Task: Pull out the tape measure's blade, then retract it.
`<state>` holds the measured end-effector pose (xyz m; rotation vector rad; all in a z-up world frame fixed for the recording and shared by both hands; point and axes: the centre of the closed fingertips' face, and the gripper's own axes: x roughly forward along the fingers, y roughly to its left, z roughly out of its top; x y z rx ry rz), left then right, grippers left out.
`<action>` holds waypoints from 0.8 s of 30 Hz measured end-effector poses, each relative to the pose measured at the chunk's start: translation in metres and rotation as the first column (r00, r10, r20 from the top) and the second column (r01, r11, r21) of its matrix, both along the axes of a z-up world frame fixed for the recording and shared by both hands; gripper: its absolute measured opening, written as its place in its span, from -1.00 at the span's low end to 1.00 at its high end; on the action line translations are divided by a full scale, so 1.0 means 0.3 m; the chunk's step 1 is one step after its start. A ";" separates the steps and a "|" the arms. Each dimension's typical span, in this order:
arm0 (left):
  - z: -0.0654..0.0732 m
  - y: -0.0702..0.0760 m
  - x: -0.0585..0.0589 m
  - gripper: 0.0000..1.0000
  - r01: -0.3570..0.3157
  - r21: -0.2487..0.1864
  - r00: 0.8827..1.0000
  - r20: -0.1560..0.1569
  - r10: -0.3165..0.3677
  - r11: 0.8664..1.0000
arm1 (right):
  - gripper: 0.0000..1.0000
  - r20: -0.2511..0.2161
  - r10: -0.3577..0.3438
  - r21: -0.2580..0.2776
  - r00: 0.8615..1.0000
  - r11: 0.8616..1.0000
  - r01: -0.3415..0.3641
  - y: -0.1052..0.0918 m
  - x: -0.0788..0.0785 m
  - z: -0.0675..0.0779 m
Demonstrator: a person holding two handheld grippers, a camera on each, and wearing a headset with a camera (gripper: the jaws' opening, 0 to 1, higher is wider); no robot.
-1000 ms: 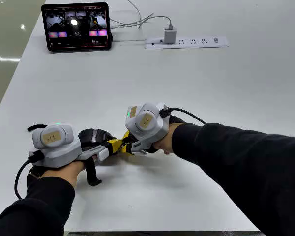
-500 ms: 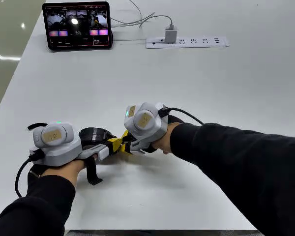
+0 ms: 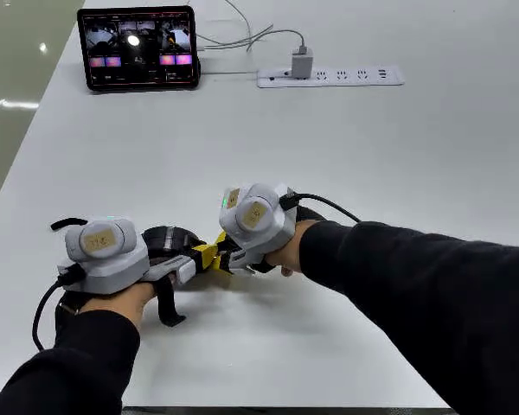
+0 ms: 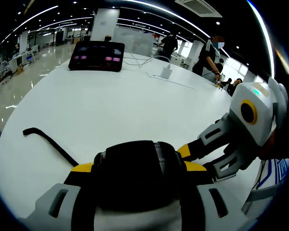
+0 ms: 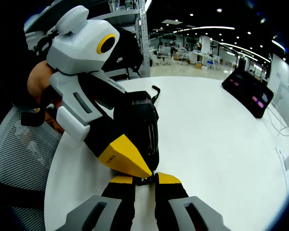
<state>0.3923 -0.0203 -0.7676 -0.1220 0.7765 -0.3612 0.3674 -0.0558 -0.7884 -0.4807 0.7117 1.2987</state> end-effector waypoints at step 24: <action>0.090 0.029 0.059 0.46 -0.006 0.021 0.997 0.072 0.004 1.000 | -0.73 0.098 0.044 -0.040 0.994 0.998 -0.040 -0.013 0.001 0.038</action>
